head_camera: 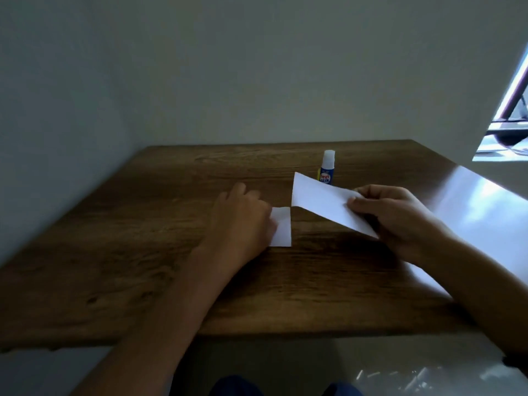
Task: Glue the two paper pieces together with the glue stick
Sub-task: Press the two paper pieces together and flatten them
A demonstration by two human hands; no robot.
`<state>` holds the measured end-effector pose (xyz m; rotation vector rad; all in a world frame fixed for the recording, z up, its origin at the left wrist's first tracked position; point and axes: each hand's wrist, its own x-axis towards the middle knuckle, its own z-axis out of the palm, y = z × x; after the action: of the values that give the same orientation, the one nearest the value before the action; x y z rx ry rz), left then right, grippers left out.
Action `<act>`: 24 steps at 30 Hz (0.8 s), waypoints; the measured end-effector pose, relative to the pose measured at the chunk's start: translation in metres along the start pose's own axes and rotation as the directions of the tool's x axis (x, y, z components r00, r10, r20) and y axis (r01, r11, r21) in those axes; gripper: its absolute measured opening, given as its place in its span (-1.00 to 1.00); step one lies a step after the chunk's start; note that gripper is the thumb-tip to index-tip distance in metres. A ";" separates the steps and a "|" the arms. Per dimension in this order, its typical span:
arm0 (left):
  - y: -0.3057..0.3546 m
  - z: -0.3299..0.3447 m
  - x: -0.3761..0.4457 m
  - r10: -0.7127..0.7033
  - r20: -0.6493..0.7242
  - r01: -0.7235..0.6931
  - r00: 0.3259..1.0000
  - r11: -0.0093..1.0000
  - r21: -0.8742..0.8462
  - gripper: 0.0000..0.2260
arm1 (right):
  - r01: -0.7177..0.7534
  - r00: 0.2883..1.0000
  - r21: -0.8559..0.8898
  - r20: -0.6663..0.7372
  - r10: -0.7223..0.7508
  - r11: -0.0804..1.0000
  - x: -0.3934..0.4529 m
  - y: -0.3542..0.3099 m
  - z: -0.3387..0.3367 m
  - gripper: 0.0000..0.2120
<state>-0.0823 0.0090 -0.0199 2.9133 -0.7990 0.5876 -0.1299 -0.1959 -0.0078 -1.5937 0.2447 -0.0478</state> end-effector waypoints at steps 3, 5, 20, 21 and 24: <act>0.014 -0.006 -0.016 -0.024 -0.039 0.025 0.999 0.999 0.021 -0.71 | -0.032 0.999 0.020 -0.008 0.032 0.999 0.001 0.001 -0.002 -0.96; 0.024 -0.007 -0.026 -0.048 -0.065 0.049 0.997 0.999 0.018 -0.71 | -0.049 0.999 0.012 -0.008 0.050 0.999 0.002 0.002 -0.004 -0.96; -0.028 -0.029 -0.054 -0.356 0.009 0.316 0.934 0.815 -0.486 -0.81 | -0.058 0.998 0.074 0.017 0.057 0.996 -0.015 -0.007 0.019 -0.87; -0.031 -0.029 -0.056 -0.360 0.053 0.336 0.932 0.796 -0.504 -0.80 | -0.063 0.998 0.062 0.024 0.062 0.996 -0.014 -0.008 0.022 -0.88; -0.035 -0.026 -0.061 -0.361 0.118 0.364 0.925 0.755 -0.546 -0.79 | -0.027 1.000 0.007 0.010 0.027 1.000 -0.014 -0.011 0.032 -0.85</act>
<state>-0.1223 0.0723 -0.0172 2.4114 -0.3010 0.2445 -0.1366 -0.1615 0.0033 -1.5831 0.2577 -0.0200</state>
